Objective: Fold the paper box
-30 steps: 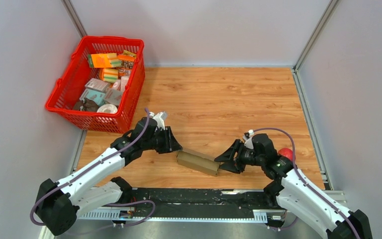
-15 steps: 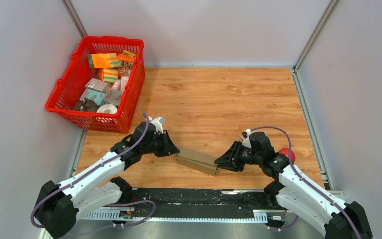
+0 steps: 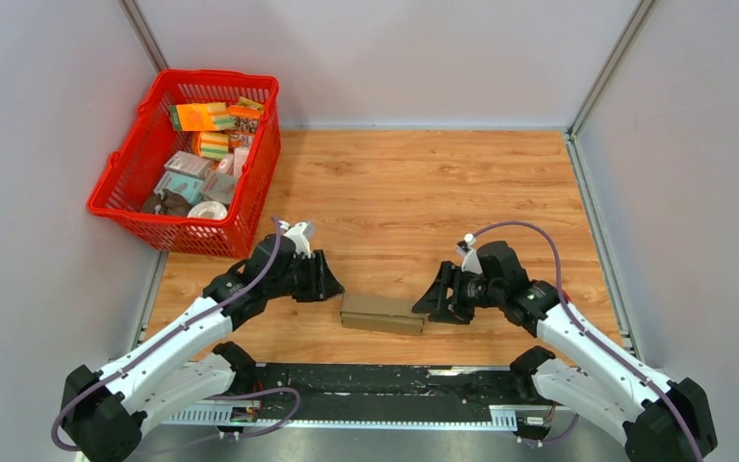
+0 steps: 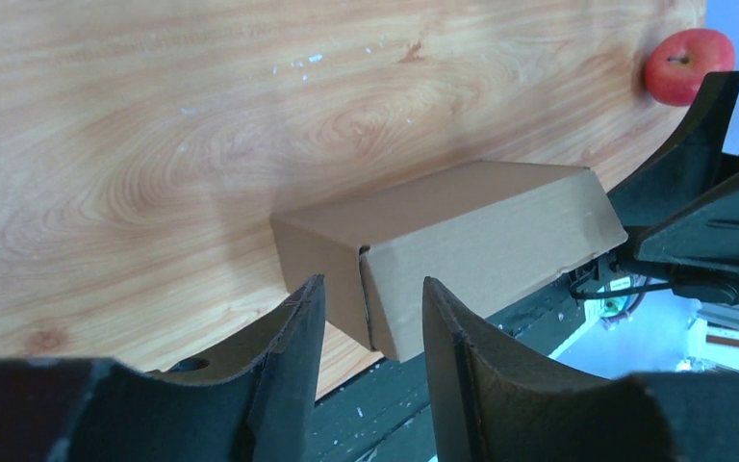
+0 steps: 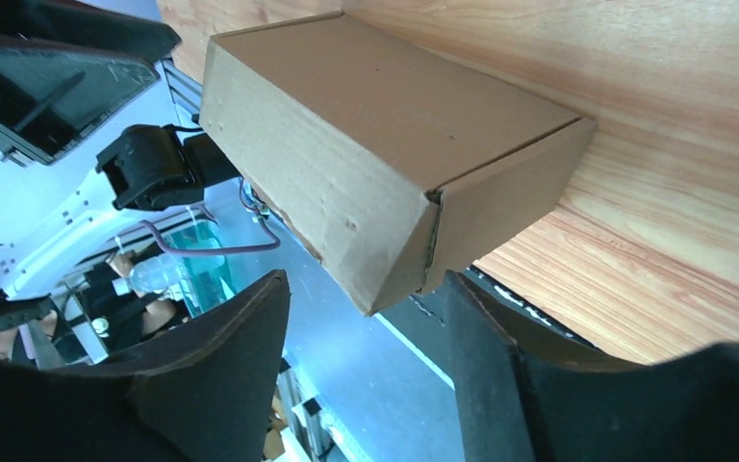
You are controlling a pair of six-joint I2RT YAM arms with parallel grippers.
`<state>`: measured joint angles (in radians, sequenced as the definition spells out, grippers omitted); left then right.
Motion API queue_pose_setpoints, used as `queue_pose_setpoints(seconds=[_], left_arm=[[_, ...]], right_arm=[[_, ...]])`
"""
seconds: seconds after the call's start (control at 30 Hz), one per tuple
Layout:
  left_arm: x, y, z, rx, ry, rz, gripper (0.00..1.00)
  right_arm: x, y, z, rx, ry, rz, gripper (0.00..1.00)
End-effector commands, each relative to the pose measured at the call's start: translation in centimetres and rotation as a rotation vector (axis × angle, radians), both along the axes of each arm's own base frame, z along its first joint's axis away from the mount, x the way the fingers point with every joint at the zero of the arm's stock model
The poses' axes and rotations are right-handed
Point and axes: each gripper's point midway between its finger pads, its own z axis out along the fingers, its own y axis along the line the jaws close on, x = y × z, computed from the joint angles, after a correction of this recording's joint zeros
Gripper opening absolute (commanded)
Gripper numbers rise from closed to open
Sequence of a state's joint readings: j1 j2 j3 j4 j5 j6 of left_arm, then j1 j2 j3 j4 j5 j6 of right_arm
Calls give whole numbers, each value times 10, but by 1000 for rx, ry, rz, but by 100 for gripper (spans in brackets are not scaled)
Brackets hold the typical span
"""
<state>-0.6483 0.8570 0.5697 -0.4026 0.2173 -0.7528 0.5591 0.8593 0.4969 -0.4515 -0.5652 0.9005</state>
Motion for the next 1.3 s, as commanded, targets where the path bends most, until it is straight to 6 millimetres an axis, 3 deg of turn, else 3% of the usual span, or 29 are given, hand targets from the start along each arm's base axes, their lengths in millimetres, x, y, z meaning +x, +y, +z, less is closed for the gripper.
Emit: queue_pose_setpoints(seconds=[0.0, 0.27, 0.47, 0.67, 0.87, 0.97, 1.0, 1.1, 1.17, 1.27], left_arm=[[9, 4, 16, 50, -72, -19, 50], [0, -10, 8, -11, -34, -85, 50], [-12, -11, -9, -33, 15, -103, 47], [-20, -11, -26, -52, 56, -104, 40], [-21, 1, -42, 7, 63, -75, 35], [-21, 2, -38, 11, 56, -75, 34], [-20, 0, -34, -2, 51, -79, 37], [-20, -7, -16, -53, 28, -97, 50], [-21, -9, -5, -77, 15, -106, 52], [-24, -8, 2, -85, 5, -111, 54]], right_arm=[[0, -4, 12, -10, -74, 33, 64], [-1, -5, 5, -11, -57, 40, 64], [-2, -3, -3, -6, -53, 60, 57], [-1, -4, -14, -16, -53, 62, 42], [-2, -10, -40, -64, -48, 70, 27], [-1, -14, -48, -97, -57, 77, 19], [-2, -13, -46, -90, -59, 85, 17], [1, -11, -35, -75, -86, 92, 19], [4, -9, -24, -59, -118, 95, 23], [8, -9, -15, -43, -140, 91, 37]])
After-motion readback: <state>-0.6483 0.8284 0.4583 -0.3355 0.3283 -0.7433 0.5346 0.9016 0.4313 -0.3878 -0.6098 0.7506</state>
